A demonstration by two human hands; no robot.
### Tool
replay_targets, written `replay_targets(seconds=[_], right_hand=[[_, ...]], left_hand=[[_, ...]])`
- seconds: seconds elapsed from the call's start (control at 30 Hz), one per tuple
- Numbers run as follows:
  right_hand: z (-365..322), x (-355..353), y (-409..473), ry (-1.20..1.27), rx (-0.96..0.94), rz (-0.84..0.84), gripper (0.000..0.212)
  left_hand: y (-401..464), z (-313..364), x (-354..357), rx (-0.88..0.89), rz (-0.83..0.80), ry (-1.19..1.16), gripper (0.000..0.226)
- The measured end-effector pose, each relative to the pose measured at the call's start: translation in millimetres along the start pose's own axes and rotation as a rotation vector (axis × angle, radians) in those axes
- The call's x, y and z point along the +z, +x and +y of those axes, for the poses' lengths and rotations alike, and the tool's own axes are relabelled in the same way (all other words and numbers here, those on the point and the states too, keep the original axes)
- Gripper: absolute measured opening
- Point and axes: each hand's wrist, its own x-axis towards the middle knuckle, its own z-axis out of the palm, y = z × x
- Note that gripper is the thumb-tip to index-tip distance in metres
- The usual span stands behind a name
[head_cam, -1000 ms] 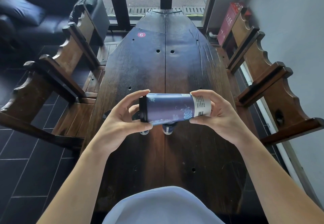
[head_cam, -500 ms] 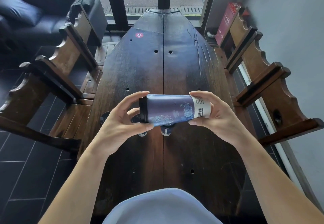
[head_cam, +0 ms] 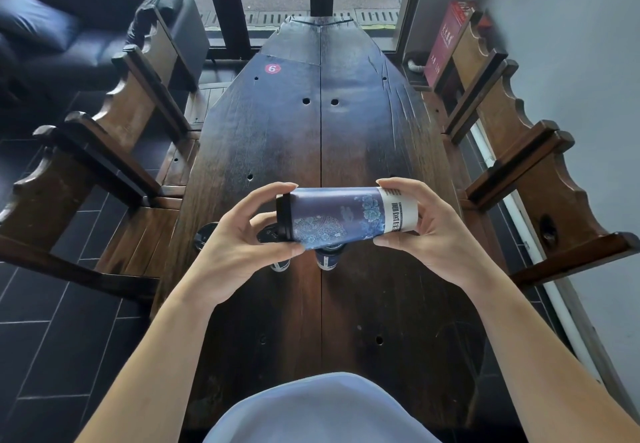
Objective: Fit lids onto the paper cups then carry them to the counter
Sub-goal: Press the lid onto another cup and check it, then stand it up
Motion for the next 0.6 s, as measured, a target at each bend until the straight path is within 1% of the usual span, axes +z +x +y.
replay_targets(seconds=[0.1, 0.27, 0.4, 0.53, 0.6], right_hand=[[0.4, -1.0, 0.8, 0.018, -0.001, -0.003, 0.077], [-1.3, -0.7, 1.7, 0.062, 0.002, 0.001, 0.072], [-0.6, -1.0, 1.5, 0.101, 0.019, -0.024, 0.072], [-2.4, 1.9, 3.2, 0.14, 0.027, -0.014, 0.076], [-3.5, 2.7, 4.4, 0.157, 0.025, 0.0, 0.075]], left_hand=[[2.0, -0.9, -2.5, -0.017, 0.001, -0.017, 0.074], [0.8, -0.8, -0.9, -0.002, 0.016, -0.005, 0.079], [0.1, 1.0, 1.1, -0.002, -0.003, 0.036, 0.074], [3.3, 0.0, -1.6, -0.008, 0.03, 0.006, 0.069], [3.0, 0.0, -1.9, -0.02, 0.04, -0.002, 0.071]])
